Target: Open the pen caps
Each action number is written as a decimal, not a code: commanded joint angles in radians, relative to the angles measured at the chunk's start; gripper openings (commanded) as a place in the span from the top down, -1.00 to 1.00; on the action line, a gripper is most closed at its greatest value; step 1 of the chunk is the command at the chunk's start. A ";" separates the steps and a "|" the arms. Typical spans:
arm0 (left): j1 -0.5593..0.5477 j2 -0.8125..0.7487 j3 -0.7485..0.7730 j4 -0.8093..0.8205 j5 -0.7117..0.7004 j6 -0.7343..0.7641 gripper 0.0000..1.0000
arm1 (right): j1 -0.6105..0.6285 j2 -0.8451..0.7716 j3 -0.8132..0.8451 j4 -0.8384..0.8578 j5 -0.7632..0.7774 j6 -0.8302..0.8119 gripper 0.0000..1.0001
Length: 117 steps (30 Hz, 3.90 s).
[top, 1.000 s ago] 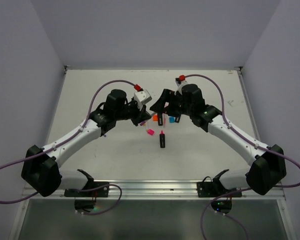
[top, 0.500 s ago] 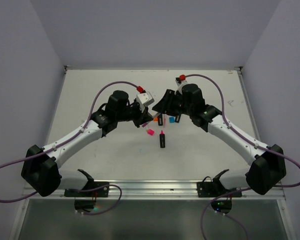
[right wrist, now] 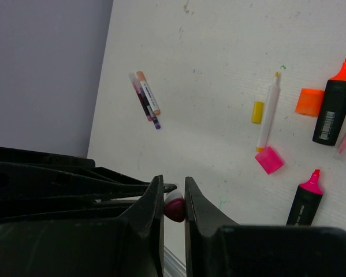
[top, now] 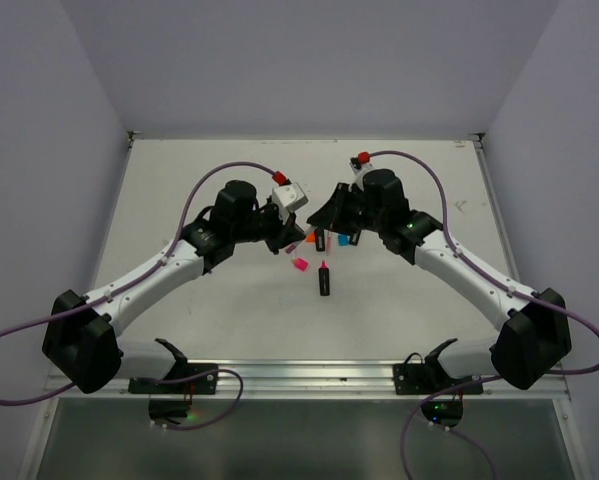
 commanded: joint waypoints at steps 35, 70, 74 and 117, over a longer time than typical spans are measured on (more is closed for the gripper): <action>0.055 -0.066 -0.018 0.116 -0.290 -1.617 -0.23 | 0.006 -0.276 -0.324 0.700 0.164 -0.396 1.00; 0.036 0.021 0.074 0.245 -0.352 -1.846 0.60 | 0.058 -0.199 -0.439 1.070 -0.044 -0.552 0.87; 0.038 0.015 0.061 0.277 -0.355 -1.883 0.83 | 0.059 -0.195 -0.451 1.090 -0.069 -0.555 0.64; 0.104 -0.045 0.056 0.565 0.032 -0.771 1.00 | 0.058 -0.196 0.046 -0.013 -0.227 -0.436 -0.67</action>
